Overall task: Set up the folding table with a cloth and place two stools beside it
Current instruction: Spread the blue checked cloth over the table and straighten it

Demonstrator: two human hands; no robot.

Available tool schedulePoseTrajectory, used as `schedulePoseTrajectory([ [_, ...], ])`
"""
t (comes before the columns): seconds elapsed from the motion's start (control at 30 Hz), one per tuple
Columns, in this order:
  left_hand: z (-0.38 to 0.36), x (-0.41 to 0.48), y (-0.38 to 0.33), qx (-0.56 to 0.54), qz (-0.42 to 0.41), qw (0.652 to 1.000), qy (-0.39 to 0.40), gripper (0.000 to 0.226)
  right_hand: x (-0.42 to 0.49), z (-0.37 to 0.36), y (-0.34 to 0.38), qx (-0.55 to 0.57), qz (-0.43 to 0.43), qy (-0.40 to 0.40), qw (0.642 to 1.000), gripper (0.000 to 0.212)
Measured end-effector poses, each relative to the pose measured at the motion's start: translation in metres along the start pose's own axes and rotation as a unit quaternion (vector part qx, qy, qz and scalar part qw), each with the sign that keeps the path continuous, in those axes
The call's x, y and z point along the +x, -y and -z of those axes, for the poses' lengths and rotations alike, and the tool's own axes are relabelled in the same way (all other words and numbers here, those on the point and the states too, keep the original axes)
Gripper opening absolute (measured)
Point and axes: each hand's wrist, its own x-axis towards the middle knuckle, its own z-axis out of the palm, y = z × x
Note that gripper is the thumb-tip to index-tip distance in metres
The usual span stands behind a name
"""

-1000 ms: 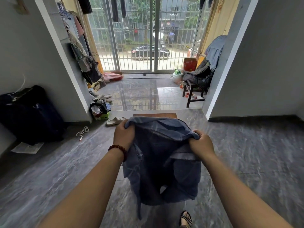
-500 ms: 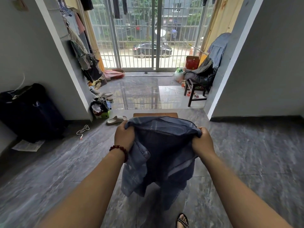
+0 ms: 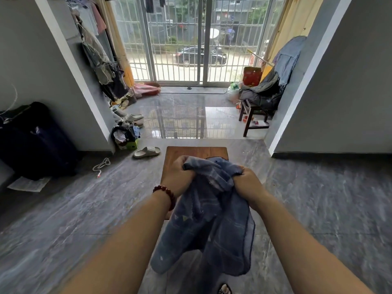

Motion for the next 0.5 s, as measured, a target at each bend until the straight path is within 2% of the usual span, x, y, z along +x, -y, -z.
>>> schedulePoseTrajectory([
  [0.03,-0.007,0.005,-0.004,0.012,-0.003,1.000,0.025,0.029,0.007,0.000,0.004,-0.005,0.020,0.015,1.000,0.036],
  [0.1,-0.019,0.016,-0.012,0.040,-0.013,0.997,0.059,0.048,0.022,0.001,0.011,-0.003,0.051,0.029,0.998,0.028],
  [0.2,-0.030,0.034,-0.022,0.097,-0.032,0.991,0.092,0.077,0.042,0.007,0.017,0.030,0.055,0.040,0.997,0.021],
  [0.27,-0.037,0.044,-0.026,0.131,-0.038,0.984,0.112,0.084,0.053,0.013,0.020,0.025,0.053,0.052,0.997,0.020],
  [0.33,-0.046,0.054,-0.026,0.157,-0.052,0.981,0.098,0.066,0.062,0.019,0.020,0.009,0.058,0.057,0.997,0.022],
  [0.43,-0.059,0.065,-0.027,0.220,-0.079,0.972,0.020,0.025,0.075,0.033,0.017,0.040,0.047,0.060,0.996,0.021],
  [0.5,-0.063,0.073,-0.029,0.227,-0.078,0.971,-0.007,0.018,0.082,0.043,0.012,0.072,0.019,0.076,0.994,0.025],
])
